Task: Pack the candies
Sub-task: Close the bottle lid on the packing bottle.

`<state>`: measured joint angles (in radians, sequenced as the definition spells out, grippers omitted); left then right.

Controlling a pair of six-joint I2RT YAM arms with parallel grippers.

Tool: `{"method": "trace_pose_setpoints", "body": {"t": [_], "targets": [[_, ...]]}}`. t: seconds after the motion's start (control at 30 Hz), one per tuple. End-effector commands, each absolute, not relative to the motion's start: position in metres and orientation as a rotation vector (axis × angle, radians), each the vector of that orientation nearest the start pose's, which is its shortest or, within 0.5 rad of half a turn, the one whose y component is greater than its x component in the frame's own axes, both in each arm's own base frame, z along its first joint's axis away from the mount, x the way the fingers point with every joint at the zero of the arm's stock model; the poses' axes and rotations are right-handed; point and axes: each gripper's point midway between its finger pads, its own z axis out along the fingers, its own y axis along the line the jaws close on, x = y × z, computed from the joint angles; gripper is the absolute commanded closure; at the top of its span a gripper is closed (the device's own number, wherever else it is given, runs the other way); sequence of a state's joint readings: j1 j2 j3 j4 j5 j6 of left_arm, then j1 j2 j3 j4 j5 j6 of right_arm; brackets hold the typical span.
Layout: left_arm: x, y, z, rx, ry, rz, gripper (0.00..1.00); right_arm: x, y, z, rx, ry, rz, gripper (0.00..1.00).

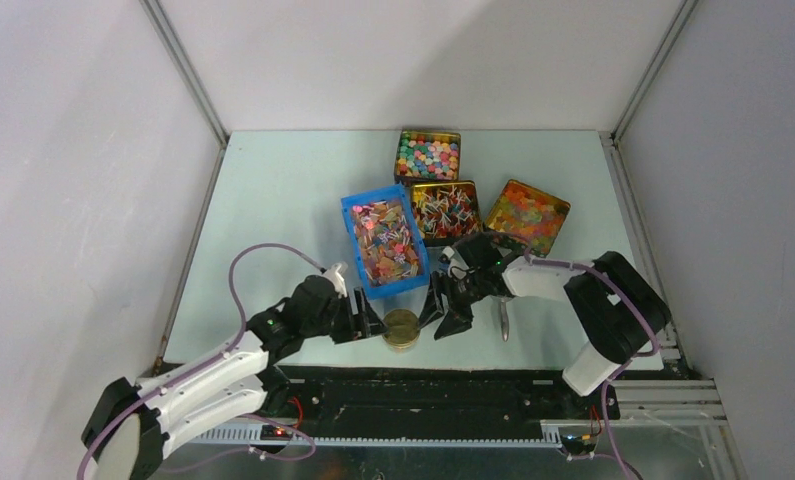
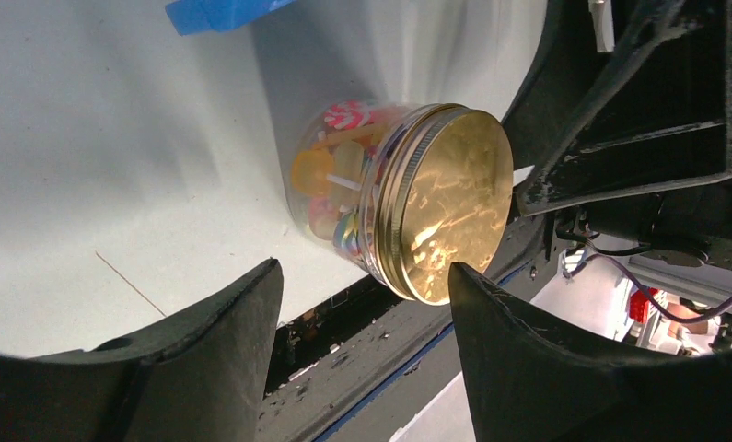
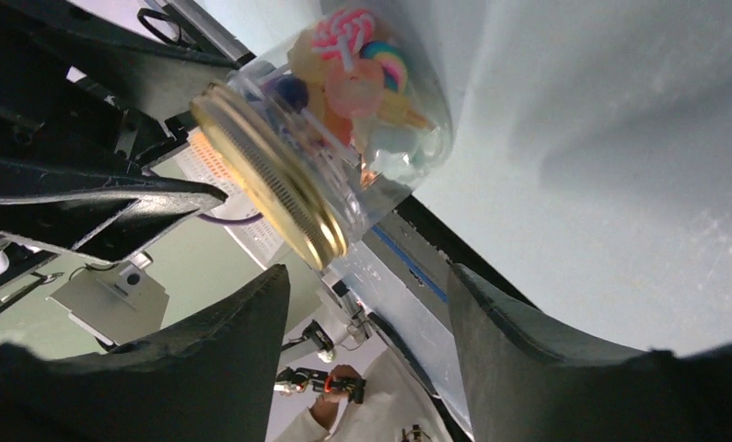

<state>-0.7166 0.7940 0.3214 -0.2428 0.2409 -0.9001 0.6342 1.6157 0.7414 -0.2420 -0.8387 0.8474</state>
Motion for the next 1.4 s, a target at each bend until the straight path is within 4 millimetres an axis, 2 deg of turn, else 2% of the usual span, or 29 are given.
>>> {"method": "trace_pose_setpoints", "body": {"t": [0.0,0.43,0.53,0.67,0.7,0.83,1.1,1.2,1.27,1.37], "targets": [[0.142,-0.224,0.080,-0.091,2.480,-1.100,0.29,0.144,0.302,0.061,0.008,3.016,1.542,0.39],[0.136,-0.221,0.064,-0.077,2.545,-1.074,0.51,0.141,0.303,0.057,0.006,3.038,1.536,0.44],[0.132,-0.218,0.058,-0.068,2.568,-1.056,0.52,0.140,0.303,0.057,-0.001,3.036,1.535,0.43],[0.128,-0.216,0.051,-0.046,2.603,-1.036,0.48,0.140,0.303,0.059,-0.010,3.030,1.540,0.37],[0.127,-0.215,0.051,-0.041,2.608,-1.032,0.43,0.140,0.303,0.060,-0.012,3.030,1.541,0.35],[0.128,-0.217,0.057,-0.034,2.590,-1.053,0.34,0.139,0.303,0.062,-0.018,3.026,1.555,0.32],[0.130,-0.222,0.076,-0.013,2.515,-1.121,0.33,0.138,0.304,0.066,-0.030,3.017,1.580,0.29],[0.130,-0.225,0.081,0.001,2.494,-1.153,0.24,0.138,0.304,0.066,-0.031,3.020,1.582,0.28],[0.129,-0.227,0.083,0.013,2.488,-1.169,0.21,0.137,0.304,0.065,-0.031,3.023,1.582,0.28],[0.126,-0.229,0.081,0.027,2.499,-1.186,0.24,0.137,0.305,0.066,-0.034,3.021,1.584,0.29]]}}
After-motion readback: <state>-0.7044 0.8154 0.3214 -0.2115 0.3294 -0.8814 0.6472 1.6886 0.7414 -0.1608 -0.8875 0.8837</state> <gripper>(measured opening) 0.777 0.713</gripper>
